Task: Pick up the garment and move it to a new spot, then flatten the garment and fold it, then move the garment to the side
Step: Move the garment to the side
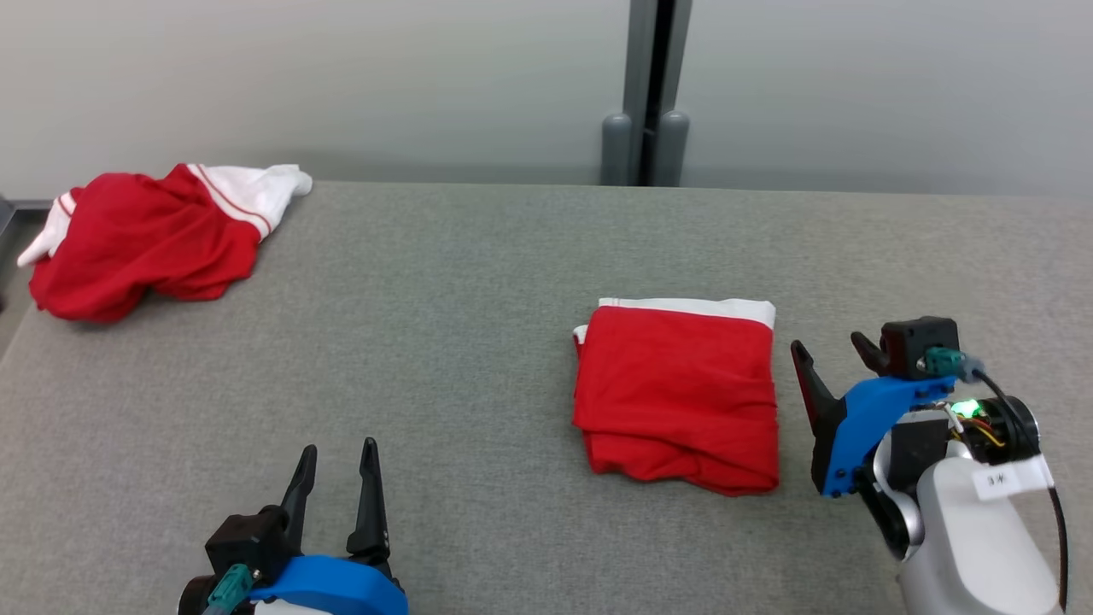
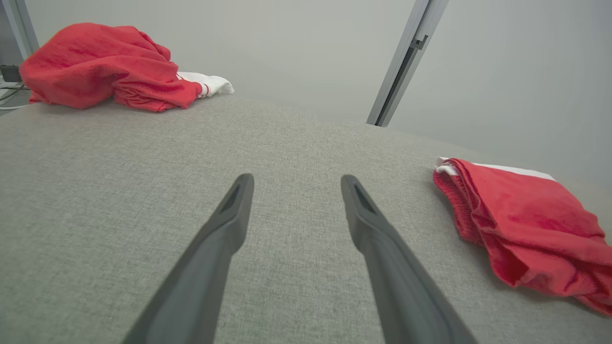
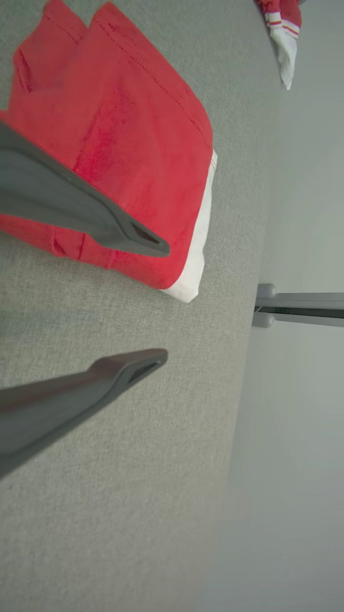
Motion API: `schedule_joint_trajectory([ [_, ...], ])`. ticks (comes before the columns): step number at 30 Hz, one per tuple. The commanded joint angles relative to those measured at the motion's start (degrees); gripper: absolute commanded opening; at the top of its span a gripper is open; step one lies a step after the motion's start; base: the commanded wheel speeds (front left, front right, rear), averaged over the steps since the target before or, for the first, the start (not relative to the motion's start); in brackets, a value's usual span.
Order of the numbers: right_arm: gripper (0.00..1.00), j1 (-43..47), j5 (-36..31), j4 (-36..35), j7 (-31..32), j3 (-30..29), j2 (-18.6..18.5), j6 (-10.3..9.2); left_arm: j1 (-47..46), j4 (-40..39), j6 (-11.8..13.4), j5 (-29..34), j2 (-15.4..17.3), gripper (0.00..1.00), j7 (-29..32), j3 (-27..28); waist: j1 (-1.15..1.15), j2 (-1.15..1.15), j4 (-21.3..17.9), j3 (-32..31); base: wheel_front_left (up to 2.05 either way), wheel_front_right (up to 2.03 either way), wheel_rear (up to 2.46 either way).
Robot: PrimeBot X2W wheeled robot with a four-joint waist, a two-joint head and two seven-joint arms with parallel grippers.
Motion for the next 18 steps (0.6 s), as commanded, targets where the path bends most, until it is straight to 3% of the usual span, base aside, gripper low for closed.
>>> schedule_joint_trajectory([
  [1, 1.00, -1.1, 0.3, 0.4, 1.0, -0.2, -0.6, 0.00, -0.8, 0.1, -0.2, 0.4, -0.1, 1.00, -0.1, 0.3, -0.01, 0.00, 1.0, 0.9, 0.00, 0.00, 0.00],
  [6, 1.00, -4.0, 2.9, 4.7, 9.6, 0.5, -1.9, 0.00, -1.6, 0.3, -0.5, 0.8, -0.5, 1.00, -0.1, 0.5, -0.01, 0.00, 3.7, 3.1, 0.00, 0.00, 0.00],
  [13, 1.00, -6.0, 8.2, 9.8, 15.3, 2.4, -2.7, 0.00, -2.6, 0.3, -1.0, 1.4, -0.9, 1.00, -0.1, 0.8, -0.01, 0.00, 6.1, 5.6, 0.00, 0.00, 0.00],
  [14, 0.79, -6.3, 8.6, 10.3, 15.2, 2.5, -2.8, 0.00, -2.7, 0.3, -1.1, 1.5, -1.0, 1.00, -0.1, 0.8, -0.01, 0.00, 6.3, 5.9, 0.00, 0.00, 0.00],
  [15, 0.33, -6.3, 9.0, 10.8, 15.2, 2.6, -2.7, 0.00, -2.7, 0.2, -1.1, 1.6, -1.0, 1.00, -0.1, 0.9, -0.01, 0.00, 6.3, 6.0, 0.00, 0.00, 0.00],
  [16, 0.13, -6.2, 9.4, 11.1, 15.0, 3.0, -2.5, 0.00, -2.7, 0.2, -1.1, 1.8, -1.1, 1.00, -0.1, 1.0, -0.01, 0.00, 6.3, 6.2, 0.00, 0.00, 0.00],
  [17, 0.00, -6.4, 9.9, 11.2, 14.7, 3.3, -2.4, 0.01, -2.8, 0.1, -1.2, 2.0, -1.1, 1.00, -0.1, 1.0, -0.01, 0.00, 6.2, 6.4, 0.00, 0.00, 0.00],
  [18, 0.00, -6.6, 10.2, 11.2, 14.1, 3.7, -2.5, 0.01, -3.0, -0.1, -1.3, 2.1, -1.2, 1.00, -0.1, 0.9, -0.01, 0.00, 6.0, 6.6, 0.00, 0.00, 0.00],
])
